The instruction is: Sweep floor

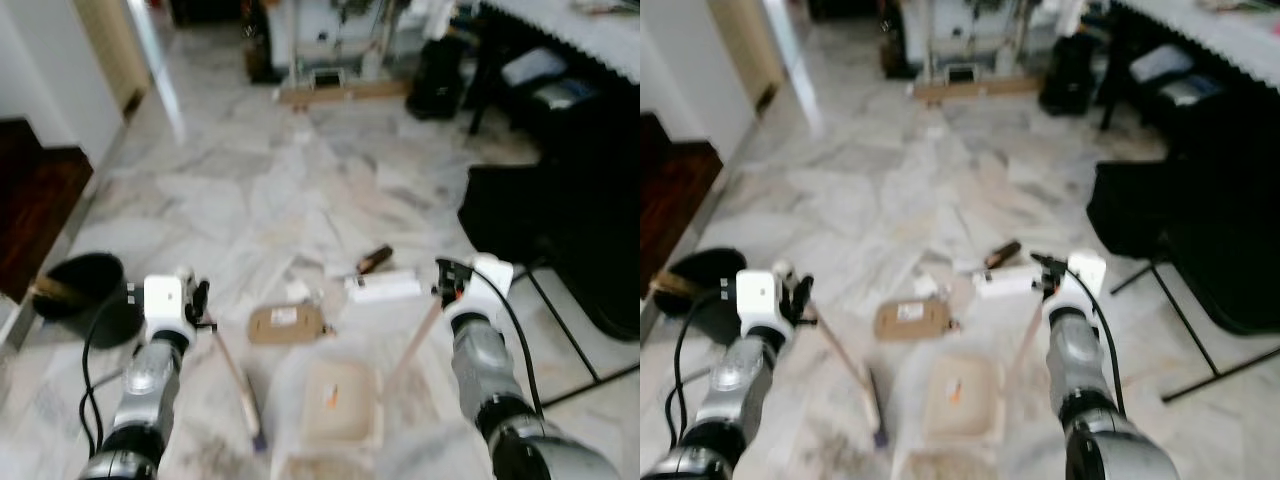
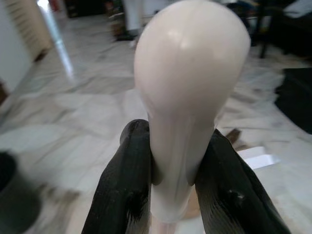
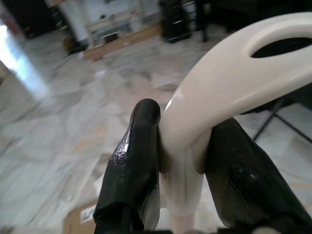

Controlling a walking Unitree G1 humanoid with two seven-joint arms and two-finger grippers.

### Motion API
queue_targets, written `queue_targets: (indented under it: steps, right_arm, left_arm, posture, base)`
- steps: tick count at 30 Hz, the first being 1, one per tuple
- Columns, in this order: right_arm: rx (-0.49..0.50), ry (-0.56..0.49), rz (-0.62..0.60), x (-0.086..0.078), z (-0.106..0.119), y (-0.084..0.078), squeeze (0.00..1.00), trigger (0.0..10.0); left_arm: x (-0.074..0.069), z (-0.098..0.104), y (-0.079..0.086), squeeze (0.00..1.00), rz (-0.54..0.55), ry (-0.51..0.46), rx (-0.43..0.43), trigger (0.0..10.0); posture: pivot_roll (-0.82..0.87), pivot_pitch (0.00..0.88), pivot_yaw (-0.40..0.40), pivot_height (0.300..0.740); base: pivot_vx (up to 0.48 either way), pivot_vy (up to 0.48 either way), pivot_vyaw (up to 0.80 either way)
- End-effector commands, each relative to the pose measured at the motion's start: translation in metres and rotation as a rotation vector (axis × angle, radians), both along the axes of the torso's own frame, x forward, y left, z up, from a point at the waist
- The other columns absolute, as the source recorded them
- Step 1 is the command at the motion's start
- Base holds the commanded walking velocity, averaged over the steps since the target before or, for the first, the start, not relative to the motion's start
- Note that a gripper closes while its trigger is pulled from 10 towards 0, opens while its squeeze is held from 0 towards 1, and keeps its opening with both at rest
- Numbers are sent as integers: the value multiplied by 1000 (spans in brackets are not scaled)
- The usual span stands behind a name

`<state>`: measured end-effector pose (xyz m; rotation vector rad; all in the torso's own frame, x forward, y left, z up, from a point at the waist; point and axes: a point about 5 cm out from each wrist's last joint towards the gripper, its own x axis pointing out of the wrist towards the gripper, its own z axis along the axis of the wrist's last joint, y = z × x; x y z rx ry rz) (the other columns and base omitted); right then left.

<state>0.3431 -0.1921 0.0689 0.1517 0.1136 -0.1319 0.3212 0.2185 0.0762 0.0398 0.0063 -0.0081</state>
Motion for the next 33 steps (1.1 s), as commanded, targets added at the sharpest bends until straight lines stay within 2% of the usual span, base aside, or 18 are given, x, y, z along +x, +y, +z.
queue_targets:
  steps: [1,12,15,21,33]
  right_arm:
    - [-4,-49,-4,5,10,0,0,10000]
    - [-6,-57,2,6,12,1,0,10000]
    - [-34,-63,20,6,13,1,0,10000]
    - [-53,-71,43,6,13,4,0,10000]
    - [-26,-78,29,7,15,2,0,10000]
  left_arm:
    - [6,12,-3,0,-7,-49,-10,10000]
    - [7,14,-1,0,6,-60,-8,10000]
    - [6,15,0,0,9,-65,-8,10000]
    - [6,17,1,0,10,-80,-6,10000]
    - [17,51,-5,0,-27,-203,12,10000]
  posture:
    - [43,23,57,740]
    - [46,34,54,740]
    - [48,40,51,740]
    - [48,45,49,740]
    - [51,49,45,740]
  base:
    - [360,0,0]
    - [331,0,0]
    - [363,0,0]
    - [359,0,683]
    - [51,0,0]
